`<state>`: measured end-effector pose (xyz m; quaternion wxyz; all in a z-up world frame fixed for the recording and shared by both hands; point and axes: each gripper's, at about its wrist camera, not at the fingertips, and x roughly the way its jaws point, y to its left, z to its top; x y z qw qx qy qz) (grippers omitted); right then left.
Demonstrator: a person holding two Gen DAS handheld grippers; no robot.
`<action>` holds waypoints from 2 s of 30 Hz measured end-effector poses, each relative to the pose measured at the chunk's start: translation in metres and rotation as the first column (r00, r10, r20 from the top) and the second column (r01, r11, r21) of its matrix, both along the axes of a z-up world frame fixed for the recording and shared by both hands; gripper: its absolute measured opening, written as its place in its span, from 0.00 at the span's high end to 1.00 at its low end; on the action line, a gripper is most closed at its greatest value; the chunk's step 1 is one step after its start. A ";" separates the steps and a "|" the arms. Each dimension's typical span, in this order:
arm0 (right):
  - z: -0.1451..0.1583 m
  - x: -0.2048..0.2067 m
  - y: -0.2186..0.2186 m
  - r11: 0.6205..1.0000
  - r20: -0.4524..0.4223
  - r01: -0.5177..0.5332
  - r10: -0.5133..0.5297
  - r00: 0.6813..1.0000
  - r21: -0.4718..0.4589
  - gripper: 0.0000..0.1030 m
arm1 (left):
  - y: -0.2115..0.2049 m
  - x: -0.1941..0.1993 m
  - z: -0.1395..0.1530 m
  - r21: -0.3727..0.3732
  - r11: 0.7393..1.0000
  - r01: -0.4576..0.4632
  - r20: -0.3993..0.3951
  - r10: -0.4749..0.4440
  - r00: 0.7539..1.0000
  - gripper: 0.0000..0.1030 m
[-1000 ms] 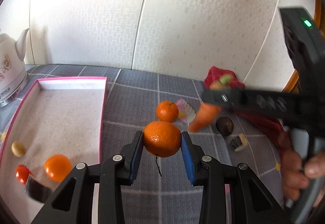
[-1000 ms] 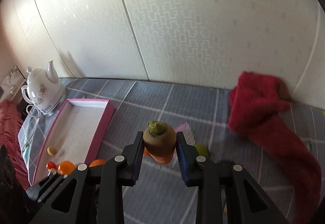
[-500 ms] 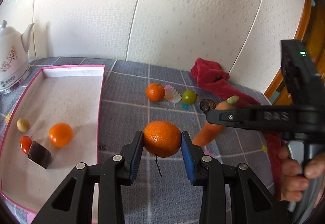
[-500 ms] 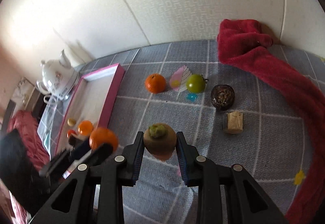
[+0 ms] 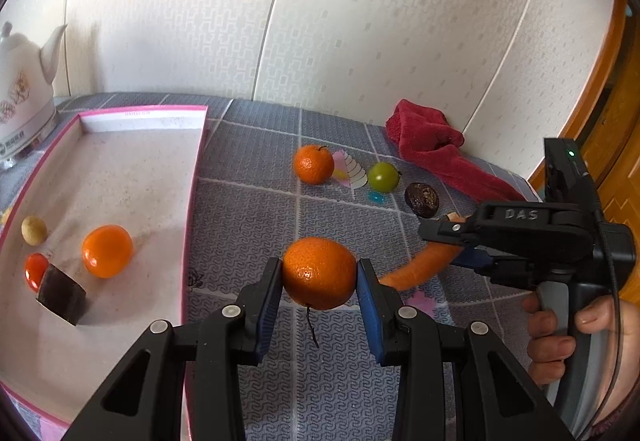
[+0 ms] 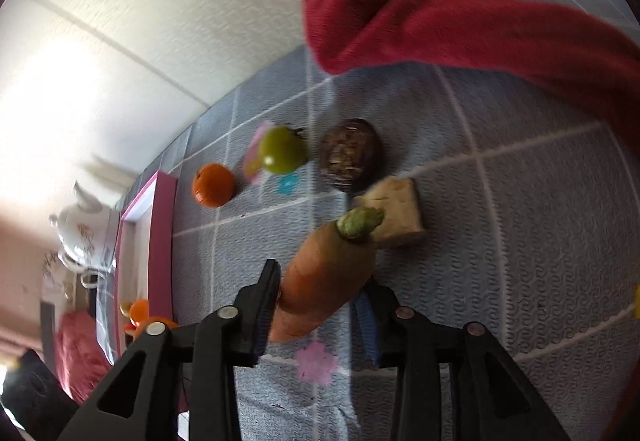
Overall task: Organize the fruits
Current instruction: 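Hold the mandarin in the left tool while the right tool carries the carrot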
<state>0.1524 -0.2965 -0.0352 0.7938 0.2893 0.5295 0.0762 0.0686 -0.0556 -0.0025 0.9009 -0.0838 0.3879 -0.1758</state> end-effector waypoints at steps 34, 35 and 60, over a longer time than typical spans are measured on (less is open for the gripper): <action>0.032 -0.023 -0.010 0.992 0.141 0.085 -0.072 0.987 -0.089 0.70 | 0.000 -0.009 0.019 0.017 1.000 -0.007 0.107 0.005 0.994 0.64; 0.035 -0.024 -0.006 0.992 0.158 0.074 -0.057 0.986 -0.102 0.70 | 0.001 -0.010 0.020 0.018 1.000 -0.010 0.113 0.008 0.994 0.64; 0.081 -0.031 0.040 0.980 0.377 -0.026 0.101 0.921 -0.198 0.96 | 0.020 -0.010 0.030 -0.007 0.997 -0.076 0.125 0.076 0.989 0.64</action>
